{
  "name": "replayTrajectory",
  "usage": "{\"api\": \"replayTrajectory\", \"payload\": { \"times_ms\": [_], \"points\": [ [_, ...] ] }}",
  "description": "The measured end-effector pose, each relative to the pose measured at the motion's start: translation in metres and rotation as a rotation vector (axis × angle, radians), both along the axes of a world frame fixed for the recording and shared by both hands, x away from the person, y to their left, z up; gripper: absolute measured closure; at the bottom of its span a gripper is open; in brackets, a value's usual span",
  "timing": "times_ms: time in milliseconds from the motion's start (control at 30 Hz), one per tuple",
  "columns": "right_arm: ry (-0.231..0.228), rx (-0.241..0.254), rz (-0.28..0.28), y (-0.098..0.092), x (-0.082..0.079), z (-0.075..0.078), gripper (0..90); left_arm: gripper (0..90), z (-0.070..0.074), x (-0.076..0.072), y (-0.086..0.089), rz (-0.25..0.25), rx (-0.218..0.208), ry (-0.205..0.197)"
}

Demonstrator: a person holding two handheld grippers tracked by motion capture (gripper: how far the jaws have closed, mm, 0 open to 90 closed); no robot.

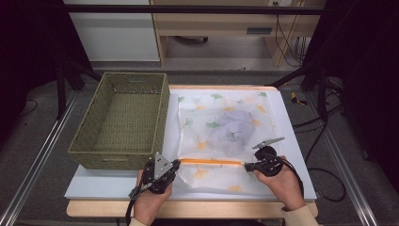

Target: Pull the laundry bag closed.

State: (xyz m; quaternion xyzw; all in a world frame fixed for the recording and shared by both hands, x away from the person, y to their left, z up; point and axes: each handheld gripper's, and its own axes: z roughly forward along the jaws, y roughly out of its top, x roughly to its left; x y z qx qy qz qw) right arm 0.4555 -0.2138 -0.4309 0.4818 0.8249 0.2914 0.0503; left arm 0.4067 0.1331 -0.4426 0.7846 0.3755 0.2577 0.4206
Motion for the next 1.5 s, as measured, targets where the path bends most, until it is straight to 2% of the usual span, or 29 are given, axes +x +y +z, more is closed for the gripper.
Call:
{"api": "replayTrajectory", "payload": {
  "times_ms": [267, 600, 900, 1200, 1500],
  "points": [
    [0.001, 0.014, -0.022, -0.011, -0.002, 0.000, 90.0, 86.5, -0.001, 0.000, 0.000, 0.001, -0.008, 0.004],
    [0.013, 0.018, -0.036, -0.012, -0.003, 0.000, 90.0, 86.5, -0.001, 0.000, -0.001, -0.001, -0.006, 0.005],
    [-0.002, 0.017, -0.020, -0.014, -0.003, -0.001, 90.0, 86.5, 0.000, 0.000, -0.001, -0.002, -0.003, 0.001],
    [0.010, 0.019, -0.039, -0.020, -0.004, 0.000, 90.0, 86.5, -0.001, 0.000, -0.002, -0.001, 0.000, 0.002],
    [0.001, 0.020, -0.057, -0.029, -0.005, -0.001, 90.0, 86.5, -0.001, 0.000, -0.002, -0.001, 0.000, 0.005]
  ]
}}
